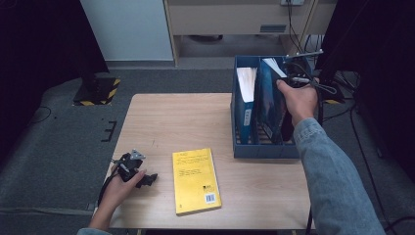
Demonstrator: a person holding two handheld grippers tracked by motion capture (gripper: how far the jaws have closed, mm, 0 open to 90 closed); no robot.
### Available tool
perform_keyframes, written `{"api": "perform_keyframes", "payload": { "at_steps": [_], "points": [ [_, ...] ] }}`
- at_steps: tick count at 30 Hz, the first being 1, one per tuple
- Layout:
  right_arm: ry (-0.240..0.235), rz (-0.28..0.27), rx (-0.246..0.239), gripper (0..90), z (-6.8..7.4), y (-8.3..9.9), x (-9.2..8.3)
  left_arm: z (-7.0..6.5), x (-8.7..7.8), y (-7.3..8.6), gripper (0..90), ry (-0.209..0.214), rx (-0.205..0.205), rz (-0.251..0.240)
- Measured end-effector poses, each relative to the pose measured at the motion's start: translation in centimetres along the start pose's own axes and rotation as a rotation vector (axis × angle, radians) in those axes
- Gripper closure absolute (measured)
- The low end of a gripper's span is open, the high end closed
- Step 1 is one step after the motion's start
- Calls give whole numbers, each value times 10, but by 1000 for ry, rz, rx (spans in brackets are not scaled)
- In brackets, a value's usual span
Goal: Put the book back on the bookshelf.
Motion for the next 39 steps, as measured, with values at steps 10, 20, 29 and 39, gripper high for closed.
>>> {"api": "perform_keyframes", "payload": {
  "at_steps": [10,20,29,39],
  "points": [
    [2,6,16,728,-1,7,17,0,0,0,0,1,2,-1],
    [0,20,40,728,-2,22,33,0,0,0,0,2,2,0],
    [-25,10,73,727,-9,27,38,0,1,-1,0,3,2,-4],
    [-13,-23,100,728,-13,26,38,-1,1,-1,0,3,3,-3]
  ]
}}
Point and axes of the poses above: each handheld gripper's, and its own axes: x roughly forward along the jaws, y roughly out of its underside, z roughly to its left, the point moved 2 cm from there along x, roughly forward along the jaws, and after that the axes turned 7 degrees about -x, right-handed, at the moved point
